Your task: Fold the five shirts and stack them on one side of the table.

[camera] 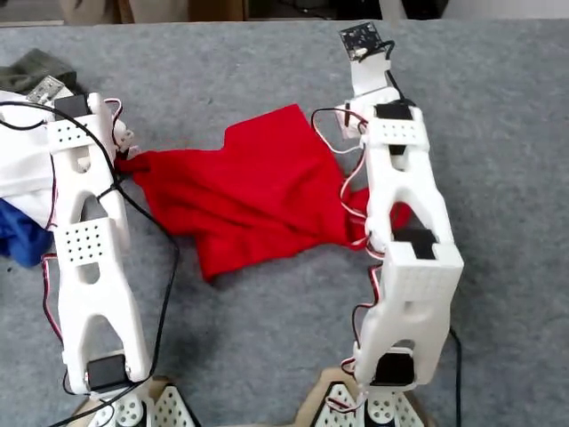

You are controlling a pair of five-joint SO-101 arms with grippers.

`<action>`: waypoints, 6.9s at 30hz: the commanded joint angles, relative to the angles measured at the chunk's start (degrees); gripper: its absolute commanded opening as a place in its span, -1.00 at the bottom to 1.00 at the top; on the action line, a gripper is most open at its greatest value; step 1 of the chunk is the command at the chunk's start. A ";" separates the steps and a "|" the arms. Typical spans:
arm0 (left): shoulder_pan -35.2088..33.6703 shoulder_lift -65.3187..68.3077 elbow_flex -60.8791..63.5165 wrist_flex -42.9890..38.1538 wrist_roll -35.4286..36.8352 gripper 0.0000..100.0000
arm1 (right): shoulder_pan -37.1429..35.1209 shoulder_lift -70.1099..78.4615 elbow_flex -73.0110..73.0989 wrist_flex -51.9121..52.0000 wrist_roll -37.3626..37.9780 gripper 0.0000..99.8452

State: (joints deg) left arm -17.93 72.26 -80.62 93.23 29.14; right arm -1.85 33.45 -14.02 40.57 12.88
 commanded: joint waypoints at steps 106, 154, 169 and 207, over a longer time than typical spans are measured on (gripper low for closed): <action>10.64 0.04 -0.97 7.47 -24.97 -0.96 | -5.05 22.37 -61.23 46.68 1.93 -0.38; 10.46 0.04 -0.97 7.47 -24.70 -0.96 | -8.04 37.41 -60.00 37.89 -15.91 -0.82; 10.46 0.04 -0.97 7.47 -24.70 -0.96 | -6.99 37.14 -60.35 38.51 -15.74 -0.99; 20.31 -63.69 5.27 7.65 -30.33 -0.96 | 11.47 -25.63 -80.84 43.96 -0.18 -0.99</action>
State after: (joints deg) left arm 2.20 20.40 -83.60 100.26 1.01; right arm 7.56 12.97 -93.23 88.31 12.00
